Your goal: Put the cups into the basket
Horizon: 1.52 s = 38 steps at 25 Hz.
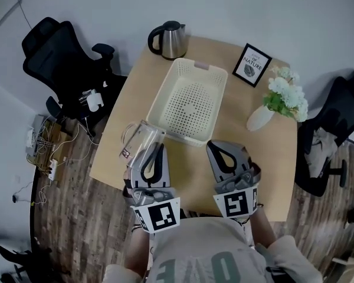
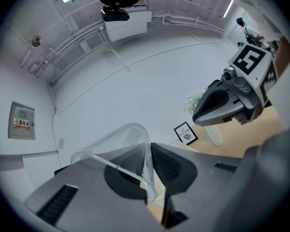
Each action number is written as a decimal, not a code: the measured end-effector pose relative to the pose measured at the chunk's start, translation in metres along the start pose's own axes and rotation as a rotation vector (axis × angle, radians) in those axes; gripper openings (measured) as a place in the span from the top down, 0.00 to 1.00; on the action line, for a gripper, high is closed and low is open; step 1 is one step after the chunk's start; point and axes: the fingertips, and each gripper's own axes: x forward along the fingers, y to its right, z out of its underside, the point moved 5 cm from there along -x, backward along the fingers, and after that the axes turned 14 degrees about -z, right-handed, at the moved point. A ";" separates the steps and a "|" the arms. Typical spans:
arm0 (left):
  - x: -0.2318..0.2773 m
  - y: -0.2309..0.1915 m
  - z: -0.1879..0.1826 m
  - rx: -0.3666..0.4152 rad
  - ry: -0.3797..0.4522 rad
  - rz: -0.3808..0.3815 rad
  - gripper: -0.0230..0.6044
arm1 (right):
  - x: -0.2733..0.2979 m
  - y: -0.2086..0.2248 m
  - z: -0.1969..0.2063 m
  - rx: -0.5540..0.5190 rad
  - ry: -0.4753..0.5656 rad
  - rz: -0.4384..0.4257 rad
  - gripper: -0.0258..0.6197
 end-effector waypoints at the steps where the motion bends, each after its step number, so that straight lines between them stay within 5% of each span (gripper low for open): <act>1: 0.007 0.000 0.000 0.005 0.001 0.015 0.90 | 0.002 0.003 0.000 0.000 -0.002 0.010 0.96; 17: 0.126 0.015 0.003 0.332 -0.034 0.291 0.90 | 0.021 0.034 0.012 0.047 -0.009 0.083 0.96; 28: 0.188 0.072 0.038 0.483 -0.141 0.525 0.90 | 0.018 0.046 0.039 0.107 -0.057 0.122 0.96; 38: 0.217 0.124 0.086 0.696 -0.210 0.704 0.90 | 0.031 0.050 0.053 0.164 -0.055 0.113 0.96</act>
